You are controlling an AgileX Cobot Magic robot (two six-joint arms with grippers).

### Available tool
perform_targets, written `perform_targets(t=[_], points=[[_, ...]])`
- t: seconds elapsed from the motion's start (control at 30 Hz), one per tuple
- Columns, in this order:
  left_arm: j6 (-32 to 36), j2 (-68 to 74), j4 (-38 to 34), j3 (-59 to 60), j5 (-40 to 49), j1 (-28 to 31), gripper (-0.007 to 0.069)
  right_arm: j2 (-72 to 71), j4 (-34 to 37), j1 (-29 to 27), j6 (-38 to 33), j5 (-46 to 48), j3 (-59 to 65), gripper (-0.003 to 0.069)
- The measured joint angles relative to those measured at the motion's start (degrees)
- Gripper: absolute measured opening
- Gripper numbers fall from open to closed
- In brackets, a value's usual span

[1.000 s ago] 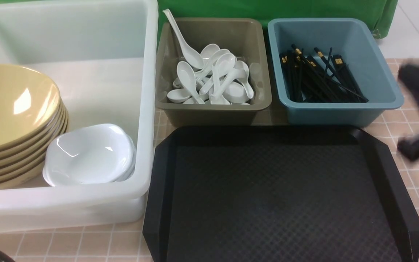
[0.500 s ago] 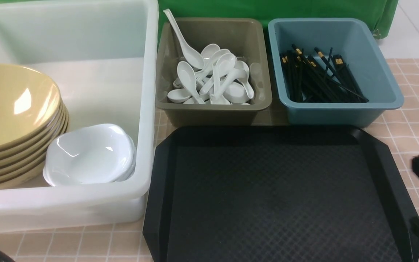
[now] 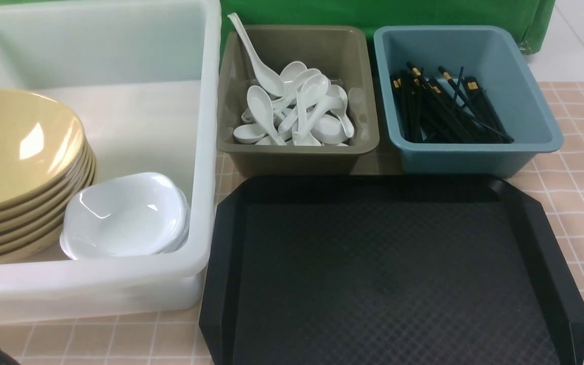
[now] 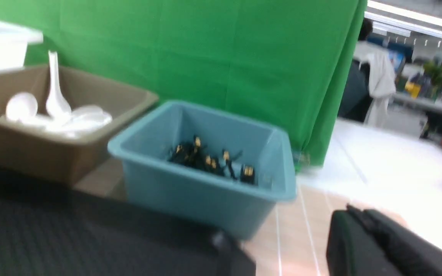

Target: On brown table put chopsticks spoon bowls plates into blue grey white boxes.

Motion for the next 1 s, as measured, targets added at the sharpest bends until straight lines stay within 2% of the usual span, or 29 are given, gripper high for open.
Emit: perform_targets(t=[0.1,0.13,0.23,1.0], points=[[0.0,0.0,0.0,0.0,0.0,0.0,-0.0009,-3.4,-3.3,-3.2,5.0,7.6,0.0,0.0048],[0.0,0.0,0.0,0.0,0.0,0.0,-0.0009,-4.3,-5.3,-5.1,8.9,13.5,0.0,0.0049],[0.0,-0.1,0.0,0.0,0.0,0.0,-0.0009,-4.6,-6.6,-6.7,10.2,18.4,0.2,0.005],[0.0,-0.1,0.0,0.0,0.1,0.0,-0.0009,-4.7,-7.3,-6.7,10.2,18.8,0.2,0.0068]])
